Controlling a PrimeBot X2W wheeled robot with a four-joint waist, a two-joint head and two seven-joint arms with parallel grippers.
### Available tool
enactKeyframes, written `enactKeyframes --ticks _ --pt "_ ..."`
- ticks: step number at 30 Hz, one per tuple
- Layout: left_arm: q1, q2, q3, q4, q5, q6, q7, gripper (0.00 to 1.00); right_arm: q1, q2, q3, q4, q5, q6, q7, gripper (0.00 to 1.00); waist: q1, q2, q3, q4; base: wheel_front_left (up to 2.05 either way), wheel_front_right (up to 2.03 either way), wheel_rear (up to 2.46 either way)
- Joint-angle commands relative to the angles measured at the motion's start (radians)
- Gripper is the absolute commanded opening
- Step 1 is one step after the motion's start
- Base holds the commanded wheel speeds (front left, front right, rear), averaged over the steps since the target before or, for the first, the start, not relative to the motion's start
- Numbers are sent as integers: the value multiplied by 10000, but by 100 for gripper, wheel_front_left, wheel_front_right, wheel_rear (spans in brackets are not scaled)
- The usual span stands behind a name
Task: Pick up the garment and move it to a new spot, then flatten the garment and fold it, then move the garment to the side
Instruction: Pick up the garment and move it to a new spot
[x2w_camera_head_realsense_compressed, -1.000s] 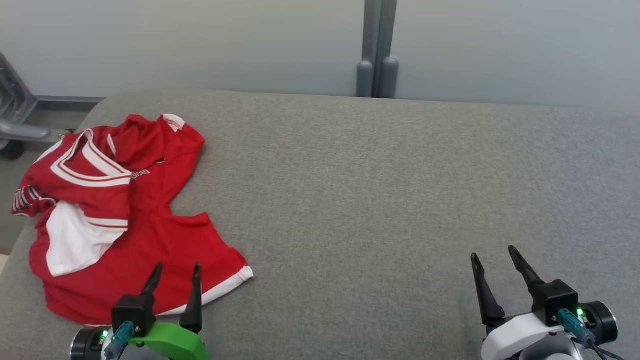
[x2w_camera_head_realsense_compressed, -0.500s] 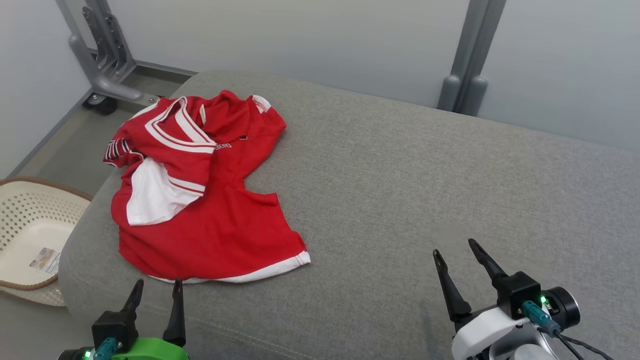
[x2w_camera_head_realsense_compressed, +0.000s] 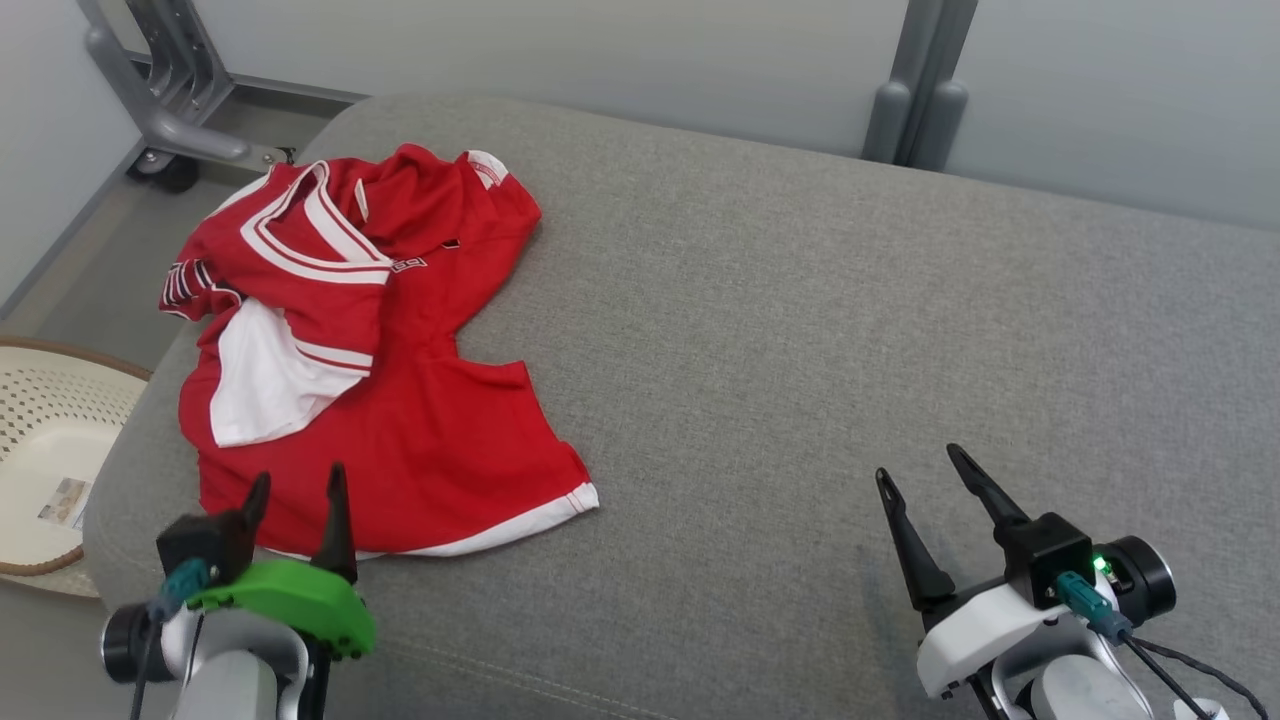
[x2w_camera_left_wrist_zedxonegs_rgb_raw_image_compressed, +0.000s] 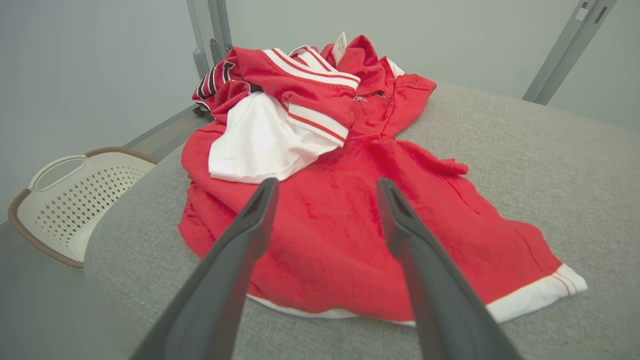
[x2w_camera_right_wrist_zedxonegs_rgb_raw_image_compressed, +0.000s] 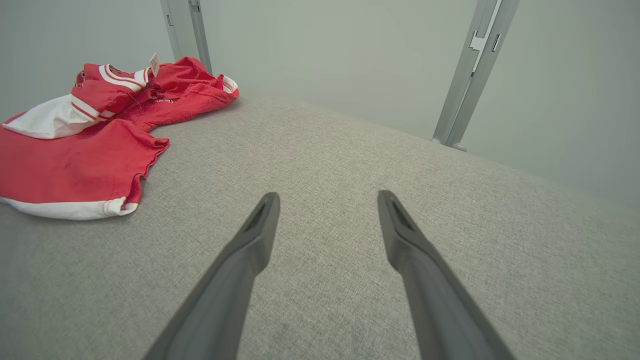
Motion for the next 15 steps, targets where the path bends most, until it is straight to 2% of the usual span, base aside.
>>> enactKeyframes --ticks 1,9,11,15 --pt "-661 165 -81 272 -133 -16 247 100 -197 -129 -39 -48 -49 -3 -32 100 0 0 564 -387 0 0 0" --pt "-3716 1116 -399 1904 -894 -23 2603 100 -977 -377 28 -121 -212 -3 -33 100 0 0 2154 -853 0 0 0" --pt "-4856 1590 -161 2552 -1275 -23 3403 100 -1324 -396 91 -165 -265 -3 -33 100 0 0 2848 -1072 0 0 0" --pt "-5876 1808 260 3484 -1829 -19 4036 100 -1549 -366 81 -133 -290 -3 -32 100 0 0 3442 -1339 0 0 0"
